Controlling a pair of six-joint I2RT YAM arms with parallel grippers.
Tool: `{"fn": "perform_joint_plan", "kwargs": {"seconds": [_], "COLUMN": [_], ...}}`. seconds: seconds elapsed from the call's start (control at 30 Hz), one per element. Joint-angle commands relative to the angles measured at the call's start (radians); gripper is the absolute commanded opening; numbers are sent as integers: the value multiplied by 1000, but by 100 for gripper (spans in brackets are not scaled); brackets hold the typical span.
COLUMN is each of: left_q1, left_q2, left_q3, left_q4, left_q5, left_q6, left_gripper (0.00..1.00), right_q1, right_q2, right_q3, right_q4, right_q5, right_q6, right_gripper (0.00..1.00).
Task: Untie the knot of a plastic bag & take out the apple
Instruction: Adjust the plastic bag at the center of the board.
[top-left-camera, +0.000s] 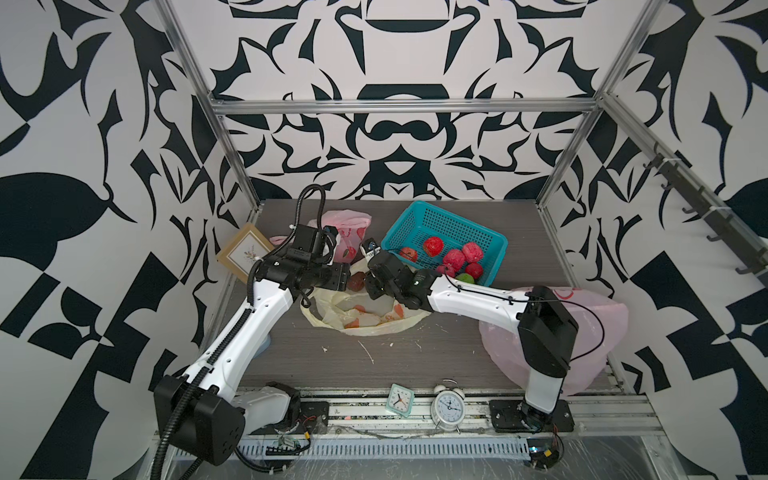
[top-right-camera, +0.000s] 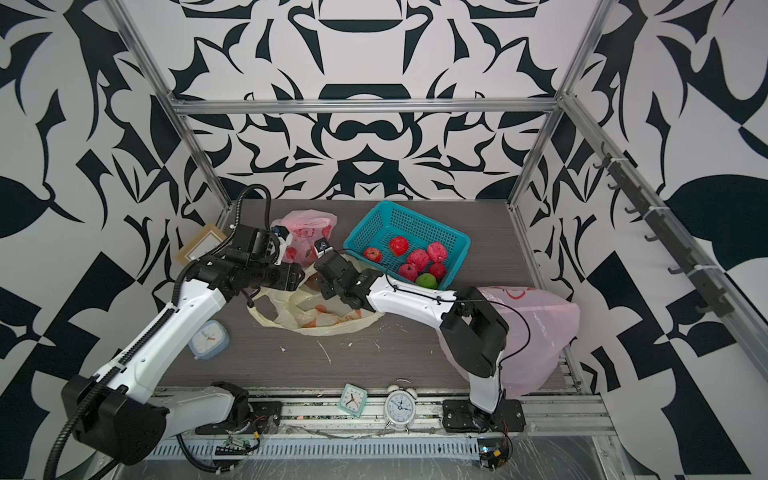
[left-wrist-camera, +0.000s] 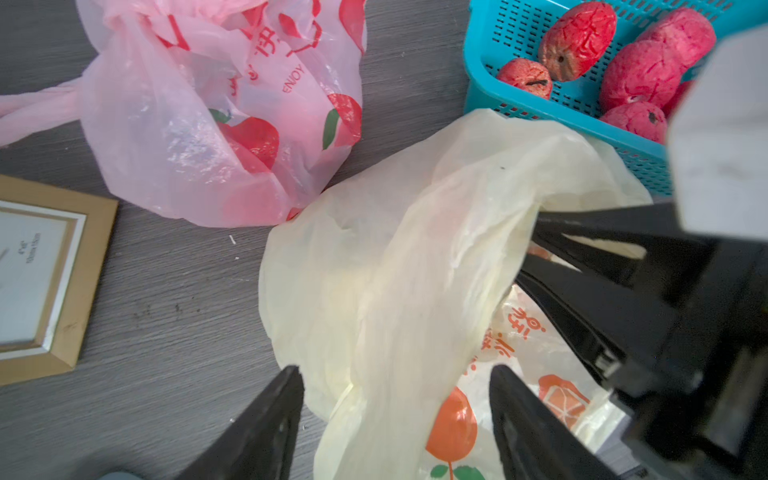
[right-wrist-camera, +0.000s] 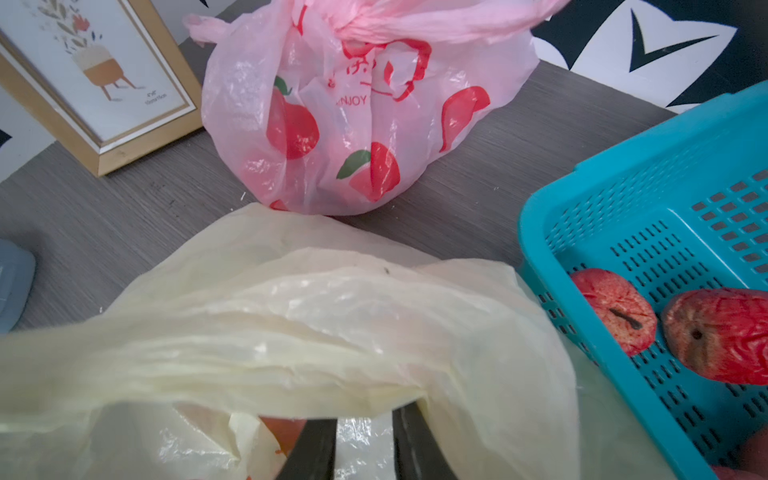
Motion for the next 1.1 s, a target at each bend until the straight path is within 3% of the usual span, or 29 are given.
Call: {"fn": "perform_joint_plan", "kwargs": {"seconds": [0.0,0.17,0.37,0.5,0.6,0.67,0.83,0.97,1.07], "left_q1": [-16,-22,-23,-23,-22,-22,-22,-23,-22], "left_q2": [10,42,154,149,112,94,92,109,118], "left_q3": [-4,-3,22,15,9,14,39,56,67], "left_q4": [-4,-14,-80,-65,-41,-27,-20,-8,-2], "left_q5": [33,52,-1,-49,-53,-42,6,34,47], "left_q6": [39,57,52,36,23,17,-6,-20,-26], "left_gripper": [74,61,26,5,2,2,2,2,2], "right_q1": [-3,-6,-8,-11,-12,-11,-6,26,39], "right_q2": [-8,-8,-35,-80,-155,-213,-291,-318,-283], "right_q3": [55,73,47,-19,-116,-178,-220,-244,-257], "right_q4": [46,49,86,158,254,301,260,235,258], "right_q5": [-2,-20,-50,-132,-295,-487,-769,-832,-781], "right_q6": [-5,-22,-32,-83,-164,-221,-250,-239,-187], "right_gripper": [27,27,26,27,31,32,35,35,34]}}
